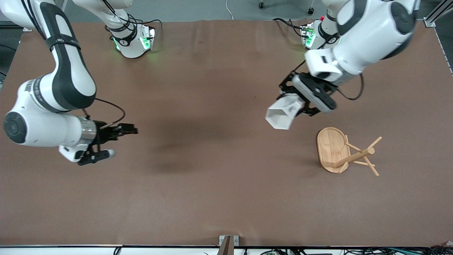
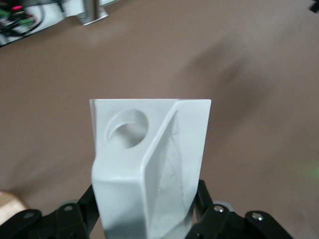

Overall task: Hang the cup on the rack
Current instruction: 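Carry the cup toward the rack while the right gripper withdraws, then lower the cup handle onto a rack peg with the left gripper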

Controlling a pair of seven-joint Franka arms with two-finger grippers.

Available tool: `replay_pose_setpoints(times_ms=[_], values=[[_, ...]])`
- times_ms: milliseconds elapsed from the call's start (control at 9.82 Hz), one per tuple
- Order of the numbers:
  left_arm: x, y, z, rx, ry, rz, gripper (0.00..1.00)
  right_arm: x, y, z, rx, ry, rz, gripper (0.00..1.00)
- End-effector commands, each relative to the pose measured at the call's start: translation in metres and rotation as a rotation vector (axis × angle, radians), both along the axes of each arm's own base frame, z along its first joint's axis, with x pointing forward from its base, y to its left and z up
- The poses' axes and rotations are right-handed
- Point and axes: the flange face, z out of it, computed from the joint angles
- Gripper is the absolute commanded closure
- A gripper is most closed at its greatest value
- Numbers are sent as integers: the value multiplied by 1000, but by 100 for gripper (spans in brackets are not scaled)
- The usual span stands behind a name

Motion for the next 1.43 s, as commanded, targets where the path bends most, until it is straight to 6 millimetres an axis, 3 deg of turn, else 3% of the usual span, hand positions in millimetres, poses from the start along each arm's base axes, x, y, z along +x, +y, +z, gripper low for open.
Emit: replay_pose_setpoints(times_ms=[0,102,305,407,509,713,814,1018,1222,1323], values=[[17,24,-3,65,114,183,100,10,-98,47,-101,-127,166,0],[21,35,-5,93,121,226,100,7,-126,75,-160,-172,169,0],[23,47,-15,103,148,250,100,-15,-148,138,-198,-253,80,0],[24,57,-21,110,179,264,100,-31,-160,168,-211,-279,-58,0],[20,60,-28,122,193,266,100,-54,-164,192,-212,-238,-168,0],[20,66,-45,132,216,270,100,-99,-152,237,-219,-166,-337,0],[19,68,-59,146,231,269,100,-113,-146,252,-218,-163,-365,0],[24,68,-85,143,237,261,100,-129,-132,254,-245,-166,-411,0],[25,71,-113,139,211,259,100,-127,-117,247,-244,-205,-424,0],[33,88,-123,143,200,212,100,-129,-112,248,-248,-179,-413,0]])
